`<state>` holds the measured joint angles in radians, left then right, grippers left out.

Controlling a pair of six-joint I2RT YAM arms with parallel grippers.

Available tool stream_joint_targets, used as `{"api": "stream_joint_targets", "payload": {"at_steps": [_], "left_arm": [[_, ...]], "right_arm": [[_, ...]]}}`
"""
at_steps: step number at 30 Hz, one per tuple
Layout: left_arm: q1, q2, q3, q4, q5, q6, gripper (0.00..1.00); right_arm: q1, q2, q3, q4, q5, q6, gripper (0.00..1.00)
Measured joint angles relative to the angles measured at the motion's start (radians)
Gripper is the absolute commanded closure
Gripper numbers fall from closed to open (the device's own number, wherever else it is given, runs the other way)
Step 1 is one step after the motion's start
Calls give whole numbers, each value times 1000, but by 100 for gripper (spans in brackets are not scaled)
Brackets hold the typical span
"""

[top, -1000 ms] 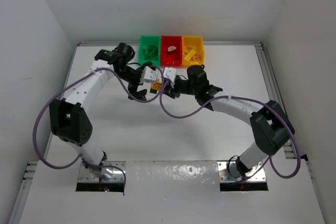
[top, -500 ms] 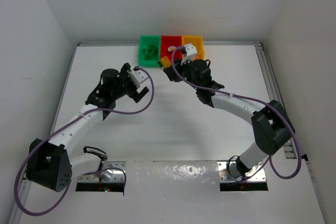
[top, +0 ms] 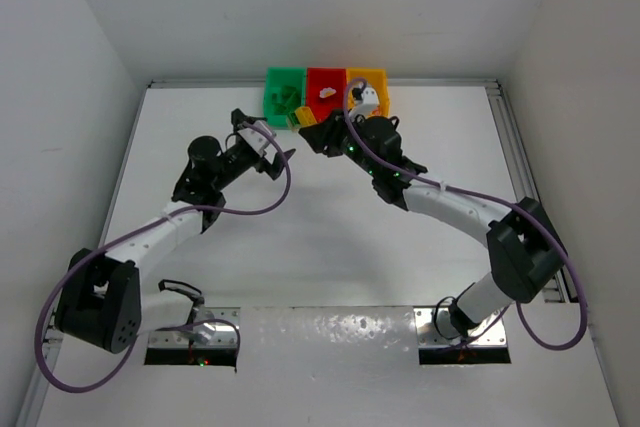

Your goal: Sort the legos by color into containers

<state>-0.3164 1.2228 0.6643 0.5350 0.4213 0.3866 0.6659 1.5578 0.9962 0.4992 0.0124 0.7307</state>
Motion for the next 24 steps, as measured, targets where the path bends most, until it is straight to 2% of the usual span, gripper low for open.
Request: {"api": "stream_joint_targets", "payload": {"at_steps": [8, 15, 19, 20, 24], "left_arm": [[-25, 28, -4, 57, 81, -48, 10], [-26, 39, -6, 107, 84, -33, 30], [-28, 41, -6, 117, 84, -21, 36], [-29, 41, -6, 119, 85, -19, 39], [-29, 41, -6, 124, 59, -3, 62]], "right_arm": [[21, 0, -14, 43, -42, 73, 100], [31, 0, -14, 54, -71, 116, 100], [37, 0, -14, 55, -77, 127, 100], [37, 0, -14, 55, -78, 129, 100], [37, 0, -14, 55, -88, 138, 100]]}}
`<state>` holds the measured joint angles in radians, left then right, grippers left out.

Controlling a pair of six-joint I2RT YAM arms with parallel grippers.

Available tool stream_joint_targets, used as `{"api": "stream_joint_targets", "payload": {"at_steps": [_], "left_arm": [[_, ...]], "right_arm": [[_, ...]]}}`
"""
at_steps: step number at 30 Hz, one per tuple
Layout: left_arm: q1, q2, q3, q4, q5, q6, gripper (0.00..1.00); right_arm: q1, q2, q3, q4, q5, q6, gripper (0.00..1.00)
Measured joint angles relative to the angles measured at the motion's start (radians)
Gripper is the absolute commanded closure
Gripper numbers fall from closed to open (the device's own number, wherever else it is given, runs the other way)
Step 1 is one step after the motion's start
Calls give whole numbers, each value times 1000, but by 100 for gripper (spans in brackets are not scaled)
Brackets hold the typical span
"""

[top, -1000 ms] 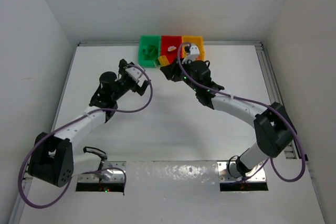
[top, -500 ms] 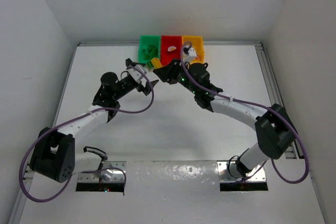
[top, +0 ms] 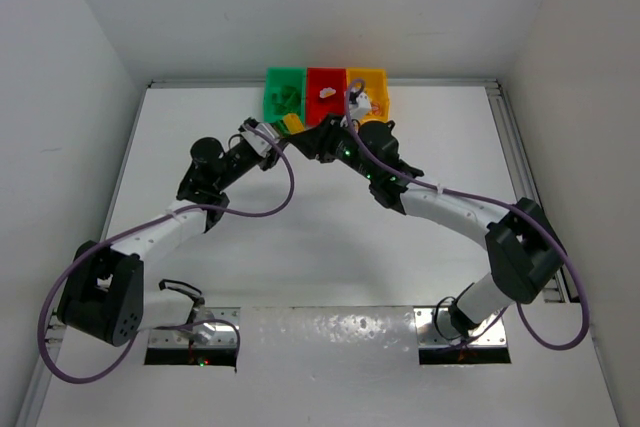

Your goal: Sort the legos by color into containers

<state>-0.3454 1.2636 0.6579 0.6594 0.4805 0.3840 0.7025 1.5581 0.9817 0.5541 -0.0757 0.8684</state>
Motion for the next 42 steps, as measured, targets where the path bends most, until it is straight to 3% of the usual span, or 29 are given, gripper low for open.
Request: {"api": "stream_joint_targets", "payload": {"at_steps": [8, 19, 27, 36, 42], "left_arm": [[2, 0, 0, -11, -17, 22, 99], [-1, -10, 0, -83, -30, 48, 100], [-2, -64, -6, -195, -91, 44, 100], [-2, -117, -11, -263, -125, 26, 100], [-2, -176, -27, -290, -146, 26, 100]], "right_arm": [[0, 0, -3, 7, -3, 11, 100], [-12, 0, -7, -2, 31, 7, 100], [-228, 48, 136, -244, 113, -60, 100], [-366, 467, 657, -452, 186, -202, 100], [-398, 644, 797, -489, 229, -249, 100]]}}
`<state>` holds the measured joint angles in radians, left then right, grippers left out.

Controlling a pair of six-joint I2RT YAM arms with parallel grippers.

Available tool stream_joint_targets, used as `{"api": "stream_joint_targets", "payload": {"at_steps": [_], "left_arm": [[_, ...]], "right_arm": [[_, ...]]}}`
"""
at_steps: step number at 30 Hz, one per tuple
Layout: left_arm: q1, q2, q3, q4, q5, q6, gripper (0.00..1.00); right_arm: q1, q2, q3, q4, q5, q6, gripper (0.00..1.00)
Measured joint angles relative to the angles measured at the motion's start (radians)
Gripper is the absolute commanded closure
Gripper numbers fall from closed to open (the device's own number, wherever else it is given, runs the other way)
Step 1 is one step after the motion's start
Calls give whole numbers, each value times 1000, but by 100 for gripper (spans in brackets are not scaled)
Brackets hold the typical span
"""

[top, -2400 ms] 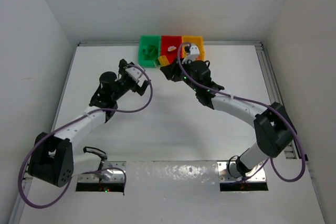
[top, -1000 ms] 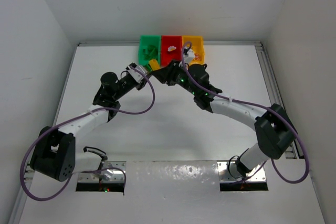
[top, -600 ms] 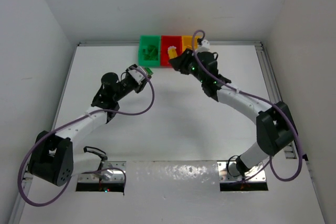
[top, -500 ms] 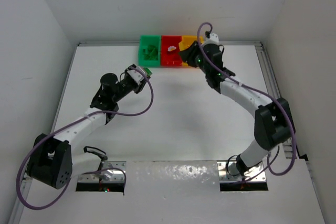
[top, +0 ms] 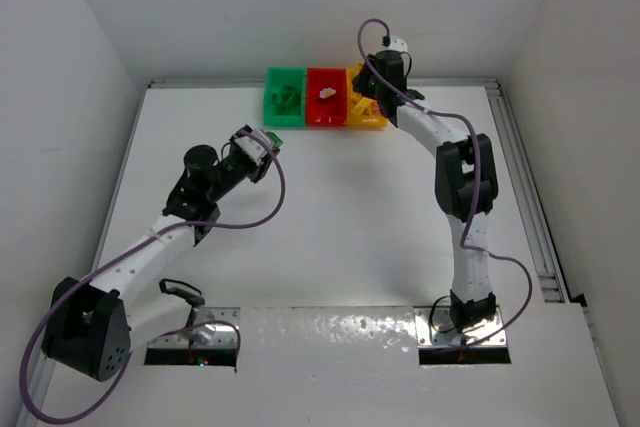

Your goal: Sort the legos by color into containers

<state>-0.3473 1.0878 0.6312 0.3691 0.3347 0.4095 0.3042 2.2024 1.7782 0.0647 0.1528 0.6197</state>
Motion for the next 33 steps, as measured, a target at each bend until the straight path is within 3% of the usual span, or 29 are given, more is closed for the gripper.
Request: {"api": "stream_joint_targets", "payload": {"at_steps": [4, 6, 9, 10, 20, 25, 26, 28, 30, 33], "left_arm": [[1, -10, -11, -7, -12, 0, 100], [2, -10, -18, -11, -15, 0, 100], [2, -10, -25, -16, -18, 0, 100], [2, -10, -26, -16, -19, 0, 100], [2, -7, -26, -14, -21, 0, 100], [2, -5, -26, -14, -20, 0, 100], [2, -5, -26, -14, -19, 0, 100], [2, -5, -26, -14, -15, 0, 100], [2, -5, -26, -14, -3, 2, 100], [3, -5, -26, -15, 35, 9, 100]], "right_arm": [[-24, 106, 97, -22, -9, -20, 99], [-34, 146, 132, -32, -10, -34, 87], [-36, 154, 135, -43, 3, -45, 79], [-36, 153, 132, -43, 7, -47, 70], [-40, 153, 131, -11, -29, -79, 35], [-41, 127, 93, 12, -32, -90, 37], [-41, 122, 89, 14, -33, -92, 40], [-42, 102, 72, 23, -52, -106, 61], [-46, 52, 19, 46, -106, -128, 69], [-49, -64, -130, 121, -263, -167, 59]]}}
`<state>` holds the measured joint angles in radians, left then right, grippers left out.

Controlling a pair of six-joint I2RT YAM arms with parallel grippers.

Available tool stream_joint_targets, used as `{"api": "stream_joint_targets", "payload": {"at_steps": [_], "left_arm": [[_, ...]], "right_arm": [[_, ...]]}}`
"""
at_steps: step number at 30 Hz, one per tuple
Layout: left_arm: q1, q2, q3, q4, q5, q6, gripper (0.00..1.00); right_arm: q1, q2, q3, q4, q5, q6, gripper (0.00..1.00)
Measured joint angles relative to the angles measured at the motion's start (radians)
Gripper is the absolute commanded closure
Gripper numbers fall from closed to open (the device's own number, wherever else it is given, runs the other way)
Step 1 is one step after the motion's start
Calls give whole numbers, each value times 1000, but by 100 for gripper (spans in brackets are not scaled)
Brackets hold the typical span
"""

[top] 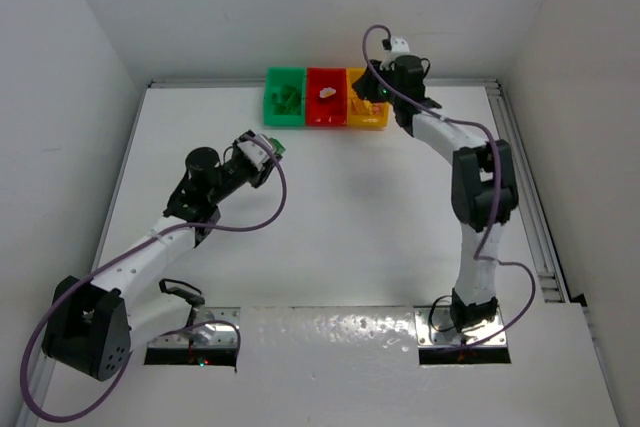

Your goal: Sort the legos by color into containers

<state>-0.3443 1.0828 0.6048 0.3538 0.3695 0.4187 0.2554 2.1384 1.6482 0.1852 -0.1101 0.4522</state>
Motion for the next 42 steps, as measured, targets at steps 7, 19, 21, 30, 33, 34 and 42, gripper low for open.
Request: {"api": "stream_joint_targets", "payload": {"at_steps": [7, 19, 21, 30, 33, 34, 42], "left_arm": [[26, -3, 21, -83, 259, 32, 100], [26, 77, 167, -293, 573, 158, 100], [26, 85, 188, -333, 587, 185, 100], [26, 87, 212, -421, 616, 261, 100], [26, 87, 214, -441, 621, 275, 100], [26, 87, 214, -446, 622, 280, 100], [31, 88, 226, -448, 617, 287, 100]], "right_arm": [[67, -456, -468, 214, -550, -267, 37], [299, -606, -482, -171, -721, -790, 29], [317, -600, -472, -231, -720, -840, 29], [365, -590, -458, -289, -725, -900, 35], [368, -586, -458, -260, -729, -882, 45], [368, -585, -458, -246, -730, -873, 47], [378, -568, -455, -200, -747, -825, 57]]}}
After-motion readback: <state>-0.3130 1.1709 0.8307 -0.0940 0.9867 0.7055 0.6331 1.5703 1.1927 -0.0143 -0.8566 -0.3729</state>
